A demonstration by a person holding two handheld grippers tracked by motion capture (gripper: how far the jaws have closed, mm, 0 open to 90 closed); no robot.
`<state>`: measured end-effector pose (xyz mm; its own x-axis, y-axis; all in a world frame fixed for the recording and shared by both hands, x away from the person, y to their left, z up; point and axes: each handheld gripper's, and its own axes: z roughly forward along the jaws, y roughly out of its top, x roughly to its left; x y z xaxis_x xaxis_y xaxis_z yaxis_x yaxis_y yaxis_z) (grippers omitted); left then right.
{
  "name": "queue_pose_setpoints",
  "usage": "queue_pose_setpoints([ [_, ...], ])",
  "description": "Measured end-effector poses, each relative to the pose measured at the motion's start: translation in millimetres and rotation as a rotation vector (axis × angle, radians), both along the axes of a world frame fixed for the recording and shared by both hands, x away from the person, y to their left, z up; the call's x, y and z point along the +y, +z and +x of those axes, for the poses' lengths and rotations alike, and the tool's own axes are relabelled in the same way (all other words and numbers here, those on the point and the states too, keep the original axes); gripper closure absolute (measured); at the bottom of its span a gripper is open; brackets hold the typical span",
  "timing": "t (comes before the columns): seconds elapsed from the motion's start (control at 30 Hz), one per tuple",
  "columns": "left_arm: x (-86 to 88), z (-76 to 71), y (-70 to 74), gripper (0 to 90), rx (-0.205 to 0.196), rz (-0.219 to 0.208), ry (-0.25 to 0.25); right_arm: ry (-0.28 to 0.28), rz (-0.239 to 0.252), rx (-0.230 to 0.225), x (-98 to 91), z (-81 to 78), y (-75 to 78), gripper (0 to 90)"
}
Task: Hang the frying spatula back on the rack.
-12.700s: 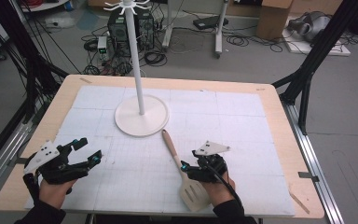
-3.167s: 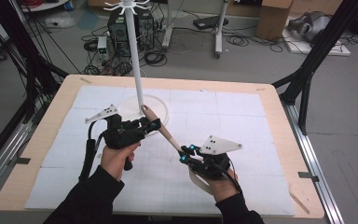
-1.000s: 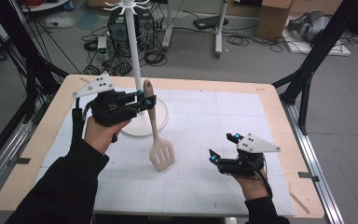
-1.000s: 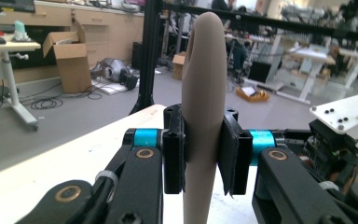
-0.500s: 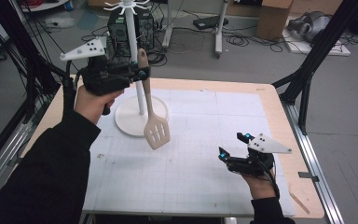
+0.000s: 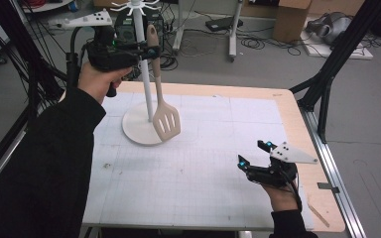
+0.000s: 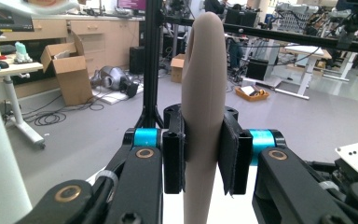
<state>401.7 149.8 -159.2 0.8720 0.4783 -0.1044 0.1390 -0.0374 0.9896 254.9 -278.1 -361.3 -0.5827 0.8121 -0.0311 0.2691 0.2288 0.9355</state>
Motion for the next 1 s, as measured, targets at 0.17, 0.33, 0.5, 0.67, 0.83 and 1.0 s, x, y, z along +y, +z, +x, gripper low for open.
queue_pose_setpoints([
  [0.17,4.5,12.5,5.0,73.4,0.014,-0.023,-0.015,-0.010,0.006,-0.006,-3.2,-1.2,0.4,17.7],
  [0.33,7.1,23.6,6.7,73.4,0.036,-0.036,-0.022,-0.007,0.007,-0.003,-3.7,-2.8,0.2,17.7],
  [0.5,10.2,32.4,5.3,73.4,0.062,-0.056,-0.021,-0.006,0.007,-0.003,-3.6,-3.9,-0.3,17.7],
  [0.67,12.6,38.5,2.7,73.4,0.087,-0.066,-0.009,-0.006,0.008,-0.002,-3.5,-4.6,-0.2,17.7],
  [0.83,15.5,43.2,1.4,73.4,0.117,-0.100,0.001,0.002,0.008,-0.004,-2.3,-4.9,-0.7,17.7],
  [1.0,19.0,47.2,-0.8,73.3,0.141,-0.093,0.025,0.000,0.009,-0.002,-2.8,-5.2,-0.6,17.7],
])
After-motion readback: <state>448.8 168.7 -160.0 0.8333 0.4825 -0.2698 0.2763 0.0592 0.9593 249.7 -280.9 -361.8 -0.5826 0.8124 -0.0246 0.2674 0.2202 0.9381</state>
